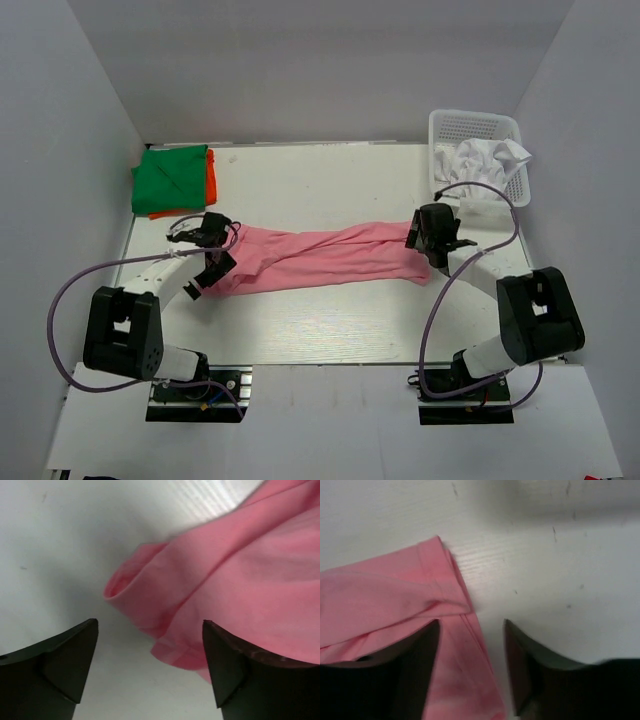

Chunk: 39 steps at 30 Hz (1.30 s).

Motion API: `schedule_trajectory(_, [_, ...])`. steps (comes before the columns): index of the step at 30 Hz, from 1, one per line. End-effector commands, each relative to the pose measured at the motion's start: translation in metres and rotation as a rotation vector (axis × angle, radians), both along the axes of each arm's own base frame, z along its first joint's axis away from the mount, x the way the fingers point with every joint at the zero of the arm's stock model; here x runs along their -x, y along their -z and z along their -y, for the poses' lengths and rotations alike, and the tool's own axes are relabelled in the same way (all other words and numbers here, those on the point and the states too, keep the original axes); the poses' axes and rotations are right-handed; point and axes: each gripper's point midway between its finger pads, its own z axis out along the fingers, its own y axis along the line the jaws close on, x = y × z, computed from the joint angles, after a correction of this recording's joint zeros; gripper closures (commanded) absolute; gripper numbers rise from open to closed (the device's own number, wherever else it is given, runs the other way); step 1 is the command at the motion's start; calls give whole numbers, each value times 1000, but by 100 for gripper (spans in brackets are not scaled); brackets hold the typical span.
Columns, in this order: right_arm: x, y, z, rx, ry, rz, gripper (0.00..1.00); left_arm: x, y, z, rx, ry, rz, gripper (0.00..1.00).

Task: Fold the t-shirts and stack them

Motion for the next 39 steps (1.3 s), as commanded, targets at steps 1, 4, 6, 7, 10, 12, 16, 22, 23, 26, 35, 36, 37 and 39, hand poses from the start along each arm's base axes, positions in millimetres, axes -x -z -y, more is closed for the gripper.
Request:
schedule_trajectory(1, [16, -6, 22, 15, 134, 10, 24, 11, -6, -6, -15, -80, -46, 0])
schedule_trajectory(4, [13, -26, 22, 19, 122, 46, 10, -8, -24, -4, -12, -92, 10, 0])
schedule_trajectory(6, [5, -44, 8, -19, 61, 95, 10, -21, -36, 0, 5, -80, 51, 0])
schedule_trajectory(7, [0, -57, 5, -18, 26, 127, 10, -32, -48, 2, 15, -80, 91, 0])
schedule_trajectory(10, [-9, -80, -24, -84, -122, 192, 10, -53, -72, 6, 33, -70, 177, 0])
schedule_trajectory(12, [-16, -89, -54, -154, -259, 221, 10, -64, -82, 15, 50, -13, 218, 0])
schedule_trajectory(16, [-35, -93, -91, -181, -390, 228, 10, -109, -92, 54, 196, 156, 346, 0])
schedule_trajectory(22, [-75, -56, -100, -126, -363, 53, 10, -145, -48, 104, 345, 341, 250, 0])
schedule_trajectory(23, [-89, -73, -107, -138, -354, 84, 10, -145, -36, 107, 353, 353, 212, 0])
schedule_trajectory(26, [-86, -39, -102, -106, -320, -82, 10, -137, 3, 109, 366, 340, 71, 0])
schedule_trajectory(35, [-37, 4, -92, -107, -285, -288, 10, -112, 56, 88, 321, 274, -93, 0])
schedule_trajectory(36, [-32, 5, -89, -106, -281, -294, 10, -114, 55, 86, 307, 268, -99, 0])
schedule_trajectory(37, [-9, 22, -81, -100, -267, -357, 10, -117, 55, 83, 292, 263, -104, 0])
schedule_trajectory(39, [12, 25, -72, -108, -252, -376, 10, -120, 57, 79, 265, 253, -111, 0])
